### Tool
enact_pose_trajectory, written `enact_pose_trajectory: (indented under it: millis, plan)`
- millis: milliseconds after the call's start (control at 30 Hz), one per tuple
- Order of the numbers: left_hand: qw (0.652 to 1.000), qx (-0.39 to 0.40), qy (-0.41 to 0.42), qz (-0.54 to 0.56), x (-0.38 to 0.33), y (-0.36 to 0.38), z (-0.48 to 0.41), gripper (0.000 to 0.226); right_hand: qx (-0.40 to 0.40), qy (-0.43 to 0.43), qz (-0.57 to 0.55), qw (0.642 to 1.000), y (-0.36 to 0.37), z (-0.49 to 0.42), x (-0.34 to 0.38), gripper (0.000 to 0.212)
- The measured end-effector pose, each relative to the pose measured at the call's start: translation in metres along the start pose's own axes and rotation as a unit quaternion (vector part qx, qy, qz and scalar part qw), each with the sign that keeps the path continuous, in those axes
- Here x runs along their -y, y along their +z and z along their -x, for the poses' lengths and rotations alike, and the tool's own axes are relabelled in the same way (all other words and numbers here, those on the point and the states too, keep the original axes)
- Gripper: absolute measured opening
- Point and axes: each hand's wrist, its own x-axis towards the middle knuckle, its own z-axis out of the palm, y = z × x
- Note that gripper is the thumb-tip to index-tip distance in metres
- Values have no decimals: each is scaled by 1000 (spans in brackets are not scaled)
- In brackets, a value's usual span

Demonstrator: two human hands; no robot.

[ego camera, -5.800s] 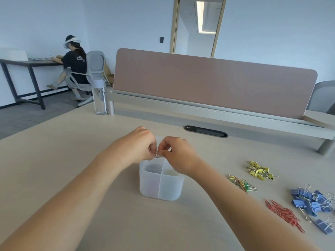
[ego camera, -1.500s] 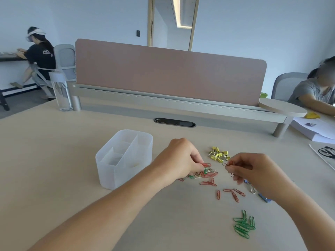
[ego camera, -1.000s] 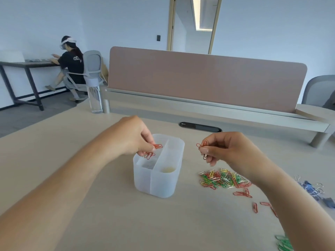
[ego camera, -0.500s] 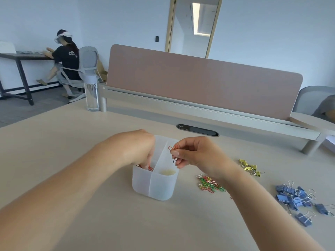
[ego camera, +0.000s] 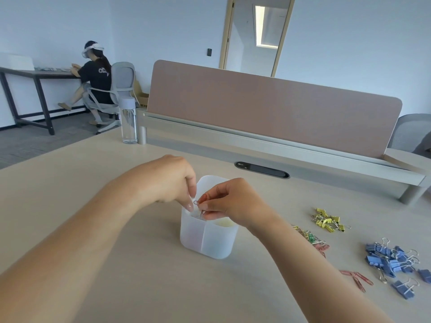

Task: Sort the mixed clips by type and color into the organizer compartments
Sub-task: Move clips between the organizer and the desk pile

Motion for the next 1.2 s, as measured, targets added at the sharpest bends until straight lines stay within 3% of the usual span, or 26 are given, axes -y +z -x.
enact_pose_trajectory:
  millis: [233, 433, 600, 700, 833, 1000, 1100, 1200]
  plan:
    - [999, -30, -1, -15, 2, 6, 1, 12, 26, 45, -7, 999, -7, -3, 8, 14]
    - [999, -43, -17, -16, -4, 6, -3, 15, 38, 6, 22, 999, -15, 3, 13, 18]
    - [984, -128, 75, 103, -39, 15, -5, 30, -11, -19, -32, 999, -64, 35, 18, 19]
    - [968, -123, 148, 161, -71, 35, -8, 36, -30, -24, -9, 999, -97, 63, 4, 20]
    - [952, -79, 215, 205, -115, 76, -22, 38, -82, -16, 49, 995, -125, 90, -39, 15]
    - [940, -60, 256, 217, -150, 132, -44, 21, -140, 2, 186, 973, -151, 110, -98, 16]
    - [942, -86, 288, 152, -154, 163, -53, 24, -177, 21, 277, 944, -165, 119, -124, 14]
    - [935, -141, 323, 34, -146, 183, -59, 41, -184, 10, 393, 901, -168, 119, -138, 28]
